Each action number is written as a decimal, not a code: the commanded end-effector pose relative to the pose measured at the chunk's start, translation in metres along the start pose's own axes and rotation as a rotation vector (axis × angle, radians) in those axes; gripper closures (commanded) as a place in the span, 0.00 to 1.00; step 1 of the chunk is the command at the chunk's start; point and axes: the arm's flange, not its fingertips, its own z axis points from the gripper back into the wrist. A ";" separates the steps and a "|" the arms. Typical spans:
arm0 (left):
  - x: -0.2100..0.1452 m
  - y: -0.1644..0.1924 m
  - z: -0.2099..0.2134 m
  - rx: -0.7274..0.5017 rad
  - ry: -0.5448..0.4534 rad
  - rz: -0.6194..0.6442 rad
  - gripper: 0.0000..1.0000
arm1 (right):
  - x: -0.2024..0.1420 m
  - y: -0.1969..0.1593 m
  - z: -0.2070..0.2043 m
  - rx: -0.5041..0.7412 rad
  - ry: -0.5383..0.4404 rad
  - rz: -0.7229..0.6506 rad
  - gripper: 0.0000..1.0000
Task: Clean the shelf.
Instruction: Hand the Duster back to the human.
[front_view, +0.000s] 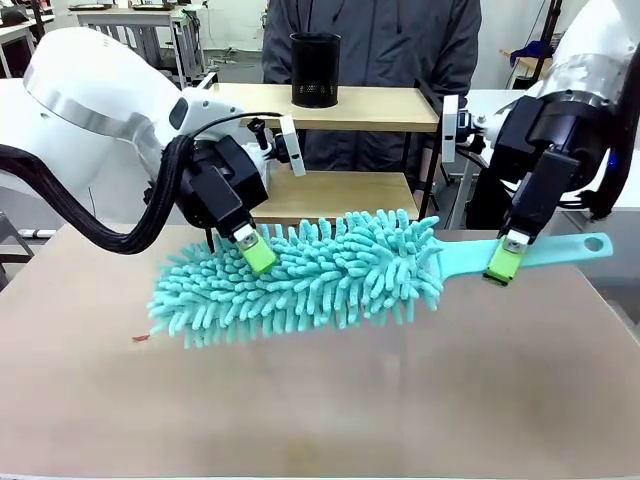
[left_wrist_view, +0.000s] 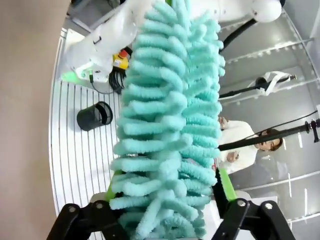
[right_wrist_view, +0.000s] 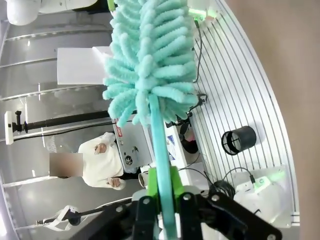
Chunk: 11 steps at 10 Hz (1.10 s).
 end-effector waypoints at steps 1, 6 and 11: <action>-0.002 0.001 0.002 -0.008 0.048 -0.025 1.00 | -0.002 -0.002 -0.003 0.014 -0.039 0.048 0.88; -0.006 0.001 0.000 -0.030 0.048 -0.044 1.00 | -0.012 -0.005 -0.004 0.023 -0.066 0.039 0.88; -0.020 -0.006 0.008 -0.012 0.045 -0.057 1.00 | -0.031 -0.004 0.020 -0.017 -0.308 0.013 0.00</action>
